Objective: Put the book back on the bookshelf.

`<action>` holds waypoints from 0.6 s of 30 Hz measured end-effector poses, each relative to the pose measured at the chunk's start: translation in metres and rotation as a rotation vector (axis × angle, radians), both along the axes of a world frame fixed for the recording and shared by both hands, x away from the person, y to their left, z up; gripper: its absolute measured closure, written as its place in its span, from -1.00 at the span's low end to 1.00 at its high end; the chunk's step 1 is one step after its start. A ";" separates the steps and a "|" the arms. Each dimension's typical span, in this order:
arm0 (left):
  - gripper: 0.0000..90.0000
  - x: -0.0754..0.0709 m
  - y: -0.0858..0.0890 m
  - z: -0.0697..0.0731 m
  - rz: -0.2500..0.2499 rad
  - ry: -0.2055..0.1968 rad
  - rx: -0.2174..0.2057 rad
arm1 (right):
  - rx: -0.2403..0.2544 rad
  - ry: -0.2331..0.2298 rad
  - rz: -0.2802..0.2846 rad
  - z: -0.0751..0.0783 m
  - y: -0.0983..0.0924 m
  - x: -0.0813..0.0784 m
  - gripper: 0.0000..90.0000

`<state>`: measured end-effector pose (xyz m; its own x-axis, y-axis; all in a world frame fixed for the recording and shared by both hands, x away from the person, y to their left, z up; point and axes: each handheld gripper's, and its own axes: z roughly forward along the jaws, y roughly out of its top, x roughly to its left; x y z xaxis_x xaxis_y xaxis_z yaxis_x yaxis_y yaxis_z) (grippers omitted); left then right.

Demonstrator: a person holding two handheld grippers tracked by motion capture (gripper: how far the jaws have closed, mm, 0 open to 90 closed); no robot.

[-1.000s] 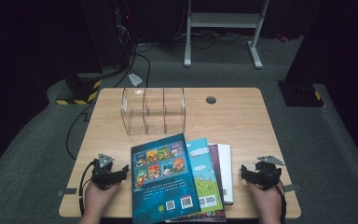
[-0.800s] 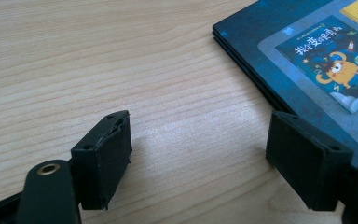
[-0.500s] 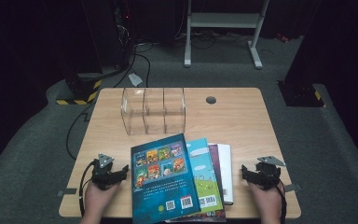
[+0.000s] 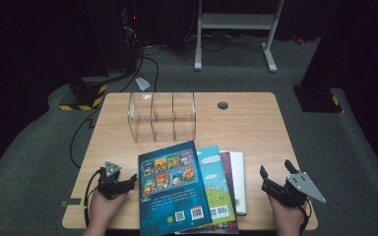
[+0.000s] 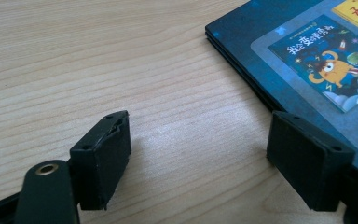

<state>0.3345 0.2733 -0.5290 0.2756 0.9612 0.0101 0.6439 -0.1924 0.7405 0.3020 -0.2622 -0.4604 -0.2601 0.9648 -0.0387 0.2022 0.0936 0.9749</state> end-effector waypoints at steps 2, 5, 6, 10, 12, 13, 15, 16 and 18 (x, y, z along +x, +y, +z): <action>-0.53 0.000 0.000 0.000 0.000 -0.002 -0.002 | 0.005 -0.057 0.009 0.014 0.004 -0.009 -0.68; -0.56 0.000 0.000 0.000 -0.007 0.000 0.000 | 0.007 -0.127 0.023 0.029 0.010 -0.020 -0.68; -0.57 0.001 -0.001 0.000 -0.006 -0.003 -0.002 | 0.004 -0.153 0.030 0.035 0.012 -0.024 -0.68; -0.57 0.001 -0.001 0.000 -0.009 -0.001 -0.001 | 0.036 -0.199 0.064 0.048 0.017 -0.032 -0.68; -0.59 0.000 -0.001 0.000 -0.011 0.002 -0.004 | 0.050 -0.206 0.088 0.052 0.021 -0.036 -0.68; -0.59 0.000 -0.001 0.000 -0.016 -0.001 0.001 | 0.058 -0.204 0.106 0.054 0.024 -0.037 -0.68; -0.59 -0.001 -0.001 0.000 -0.019 0.001 -0.004 | 0.067 -0.194 0.157 0.054 0.029 -0.037 -0.61; -0.59 -0.001 -0.001 -0.001 -0.021 0.000 -0.005 | 0.079 -0.181 0.204 0.053 0.033 -0.037 -0.53; -0.60 -0.002 -0.001 0.000 -0.035 0.004 -0.002 | 0.104 -0.128 0.309 0.051 0.040 -0.034 -0.44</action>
<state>0.3325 0.2725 -0.5293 0.3087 0.9511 0.0073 0.6401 -0.2134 0.7381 0.2682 -0.2222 -0.4095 -0.5394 0.8420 0.0042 0.0552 0.0304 0.9980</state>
